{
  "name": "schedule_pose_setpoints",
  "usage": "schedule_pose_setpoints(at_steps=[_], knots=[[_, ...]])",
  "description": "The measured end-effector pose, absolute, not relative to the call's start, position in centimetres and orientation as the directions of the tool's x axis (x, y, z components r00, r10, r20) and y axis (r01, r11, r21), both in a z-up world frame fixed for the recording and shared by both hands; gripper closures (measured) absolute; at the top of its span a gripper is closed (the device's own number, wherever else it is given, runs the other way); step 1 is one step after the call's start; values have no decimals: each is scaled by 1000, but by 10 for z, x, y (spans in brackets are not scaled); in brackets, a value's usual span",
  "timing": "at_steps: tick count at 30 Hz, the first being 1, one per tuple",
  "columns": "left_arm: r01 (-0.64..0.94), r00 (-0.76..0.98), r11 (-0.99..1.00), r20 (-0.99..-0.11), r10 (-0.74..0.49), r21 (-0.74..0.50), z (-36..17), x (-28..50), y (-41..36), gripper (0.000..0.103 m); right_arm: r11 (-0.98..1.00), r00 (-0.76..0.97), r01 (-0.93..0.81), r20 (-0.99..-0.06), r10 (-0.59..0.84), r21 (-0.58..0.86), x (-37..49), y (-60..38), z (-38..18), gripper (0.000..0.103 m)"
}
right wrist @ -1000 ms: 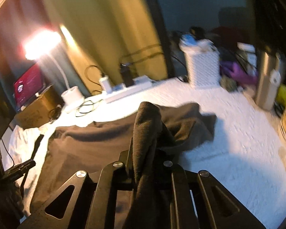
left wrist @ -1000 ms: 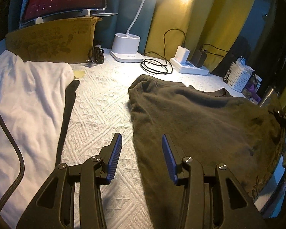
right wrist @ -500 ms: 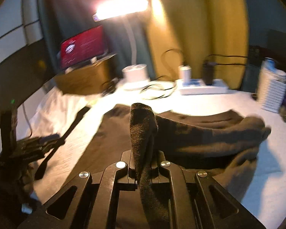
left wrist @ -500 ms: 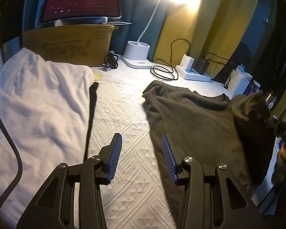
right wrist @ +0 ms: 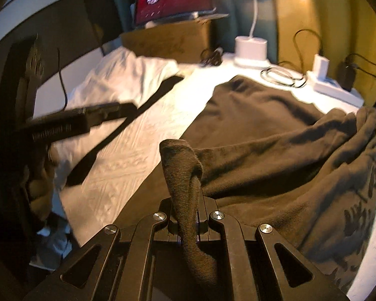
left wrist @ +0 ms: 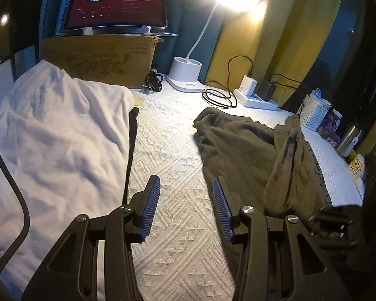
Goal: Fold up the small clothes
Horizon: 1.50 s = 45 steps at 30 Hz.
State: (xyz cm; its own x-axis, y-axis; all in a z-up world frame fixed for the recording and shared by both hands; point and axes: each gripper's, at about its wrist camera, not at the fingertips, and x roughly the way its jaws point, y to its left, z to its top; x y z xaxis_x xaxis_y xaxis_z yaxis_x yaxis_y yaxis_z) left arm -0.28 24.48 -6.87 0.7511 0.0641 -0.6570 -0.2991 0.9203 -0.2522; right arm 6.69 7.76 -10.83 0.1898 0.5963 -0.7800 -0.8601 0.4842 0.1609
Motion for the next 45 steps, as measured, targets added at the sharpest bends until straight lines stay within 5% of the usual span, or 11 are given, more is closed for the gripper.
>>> schedule_pose_setpoints(at_steps=[9, 12, 14, 45], knots=[[-283, 743, 926, -668, 47, -249, -68, 1, 237, 59, 461, 172, -874, -790, 588, 153, 58, 73, -117, 91], [-254, 744, 934, -668, 22, -252, -66, 6, 229, 59, 424, 133, -888, -782, 609, 179, 49, 69, -115, 66], [-239, 740, 941, -673, 16, -241, -65, 11, 222, 59, 394, 113, -897, -761, 638, 198, 39, 65, -111, 40], [74, 620, 997, -783, -37, 12, -60, 165, 97, 56, 731, 386, -604, -686, 617, 318, 194, -120, -103, 39]])
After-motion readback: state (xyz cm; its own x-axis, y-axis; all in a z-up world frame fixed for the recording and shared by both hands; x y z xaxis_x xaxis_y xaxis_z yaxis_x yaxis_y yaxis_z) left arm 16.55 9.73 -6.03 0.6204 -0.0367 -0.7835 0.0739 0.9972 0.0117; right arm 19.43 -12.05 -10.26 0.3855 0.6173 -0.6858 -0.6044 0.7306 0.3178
